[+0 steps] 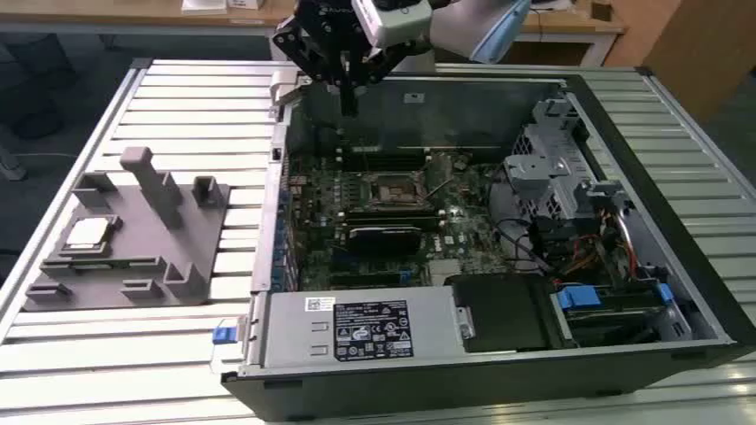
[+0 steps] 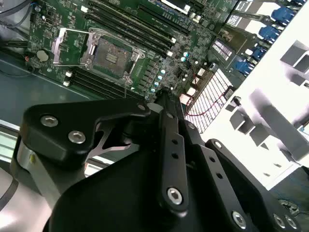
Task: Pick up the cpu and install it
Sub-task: 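Reach for the cpu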
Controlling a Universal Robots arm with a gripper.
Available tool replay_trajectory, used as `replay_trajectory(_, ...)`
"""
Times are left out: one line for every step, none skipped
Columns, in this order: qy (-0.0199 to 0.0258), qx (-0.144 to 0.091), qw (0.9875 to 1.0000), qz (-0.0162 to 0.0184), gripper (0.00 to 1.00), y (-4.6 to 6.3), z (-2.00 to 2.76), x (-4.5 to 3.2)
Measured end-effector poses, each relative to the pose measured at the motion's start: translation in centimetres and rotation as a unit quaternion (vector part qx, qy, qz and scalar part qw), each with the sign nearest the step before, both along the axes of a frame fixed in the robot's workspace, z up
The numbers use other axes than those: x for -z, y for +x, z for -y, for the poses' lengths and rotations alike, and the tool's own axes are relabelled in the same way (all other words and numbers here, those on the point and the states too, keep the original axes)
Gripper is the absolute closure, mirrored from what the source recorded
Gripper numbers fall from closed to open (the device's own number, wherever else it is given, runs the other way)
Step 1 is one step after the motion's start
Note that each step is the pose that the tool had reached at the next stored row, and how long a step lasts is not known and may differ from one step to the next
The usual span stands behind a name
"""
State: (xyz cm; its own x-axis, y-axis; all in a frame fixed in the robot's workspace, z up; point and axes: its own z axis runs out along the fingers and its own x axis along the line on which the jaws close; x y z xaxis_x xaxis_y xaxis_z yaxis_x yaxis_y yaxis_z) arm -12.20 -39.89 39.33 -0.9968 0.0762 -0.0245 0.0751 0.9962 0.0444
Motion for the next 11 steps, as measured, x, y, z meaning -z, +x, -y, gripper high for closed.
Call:
replay_trajectory(0.0000, 0.000, 1.0000, 0.0000, 0.89, 0.00, 0.00, 0.00)
replay_trajectory(0.0000, 0.000, 1.0000, 0.0000, 0.89, 0.00, 0.00, 0.00)
replay_trajectory(0.0000, 0.000, 1.0000, 0.0000, 0.89, 0.00, 0.00, 0.00)
replay_trajectory(0.0000, 0.000, 1.0000, 0.0000, 0.89, 0.00, 0.00, 0.00)
replay_trajectory(0.0000, 0.000, 1.0000, 0.0000, 0.89, 0.00, 0.00, 0.00)
replay_trajectory(0.0000, 0.000, 1.0000, 0.0000, 0.89, 0.00, 0.00, 0.00)
replay_trajectory(0.0000, 0.000, 1.0000, 0.0000, 0.89, 0.00, 0.00, 0.00)
replay_trajectory(0.0000, 0.000, 1.0000, 0.0000, 0.89, 0.00, 0.00, 0.00)
replay_trajectory(0.0000, 0.000, 1.0000, 0.0000, 0.89, -0.04, 0.00, 0.00)
replay_trajectory(0.0000, 0.000, 1.0000, 0.0000, 0.89, -0.09, 0.00, -0.01)
replay_trajectory(0.0000, 0.000, 1.0000, 0.0000, 0.89, -0.15, 0.00, 0.00)
